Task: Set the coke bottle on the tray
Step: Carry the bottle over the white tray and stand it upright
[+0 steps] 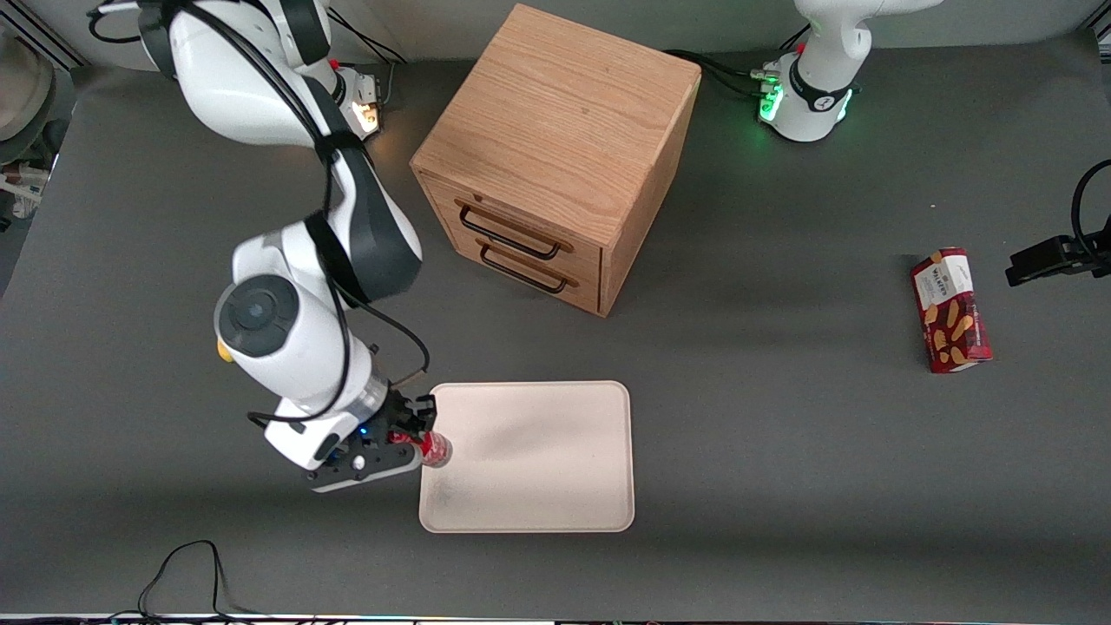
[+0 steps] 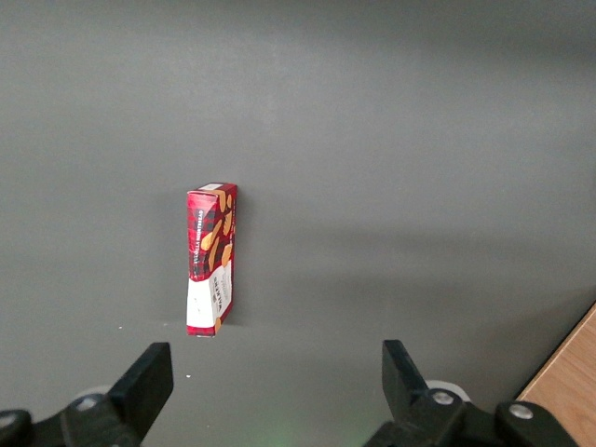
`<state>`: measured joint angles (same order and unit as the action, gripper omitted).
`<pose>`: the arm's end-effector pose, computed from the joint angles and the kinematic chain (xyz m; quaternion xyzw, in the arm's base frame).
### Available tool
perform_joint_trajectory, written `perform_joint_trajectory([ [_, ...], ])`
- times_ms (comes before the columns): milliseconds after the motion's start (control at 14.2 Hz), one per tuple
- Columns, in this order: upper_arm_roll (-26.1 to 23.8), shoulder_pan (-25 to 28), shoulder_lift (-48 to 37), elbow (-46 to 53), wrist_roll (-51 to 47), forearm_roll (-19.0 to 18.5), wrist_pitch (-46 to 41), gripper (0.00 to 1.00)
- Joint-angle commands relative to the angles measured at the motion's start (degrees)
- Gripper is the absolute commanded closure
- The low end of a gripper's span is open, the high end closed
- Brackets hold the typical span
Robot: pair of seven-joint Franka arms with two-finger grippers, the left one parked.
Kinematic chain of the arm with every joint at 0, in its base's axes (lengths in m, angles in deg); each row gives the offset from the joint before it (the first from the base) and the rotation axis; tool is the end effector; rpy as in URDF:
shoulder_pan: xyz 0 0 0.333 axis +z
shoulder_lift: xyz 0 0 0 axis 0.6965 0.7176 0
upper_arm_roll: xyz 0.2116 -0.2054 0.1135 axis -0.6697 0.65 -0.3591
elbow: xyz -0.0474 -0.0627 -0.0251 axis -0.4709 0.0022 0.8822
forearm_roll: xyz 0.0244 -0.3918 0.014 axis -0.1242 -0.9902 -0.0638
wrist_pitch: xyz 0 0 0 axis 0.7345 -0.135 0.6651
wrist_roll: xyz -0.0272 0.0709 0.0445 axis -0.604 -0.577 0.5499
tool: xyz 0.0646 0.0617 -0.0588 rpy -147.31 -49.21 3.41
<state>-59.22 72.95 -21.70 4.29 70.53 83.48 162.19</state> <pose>0.7257 0.2982 0.4139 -0.9902 -0.1076 -0.0885 0.0095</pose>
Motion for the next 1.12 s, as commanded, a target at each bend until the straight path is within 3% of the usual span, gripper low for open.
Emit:
perform_joint_trajectory([
  [0,0.05,-0.15,3.62,1.87,-0.77,-0.37,4.02,1.00],
  [561,0.05,-0.15,7.76,-1.73,-0.59,-0.54,13.70,1.00],
  [632,0.05,-0.15,7.76,-1.82,-0.68,-0.54,13.88,0.95],
  [702,0.05,-0.15,7.68,-2.26,-1.46,-0.54,13.97,0.54],
  [772,0.05,-0.15,7.59,-2.96,-1.64,-0.54,14.05,0.20],
  [842,0.05,-0.15,7.41,-3.23,-1.64,-0.46,14.40,0.00],
  [1053,-0.04,-0.15,5.06,-3.41,-3.74,-0.37,13.97,0.00],
])
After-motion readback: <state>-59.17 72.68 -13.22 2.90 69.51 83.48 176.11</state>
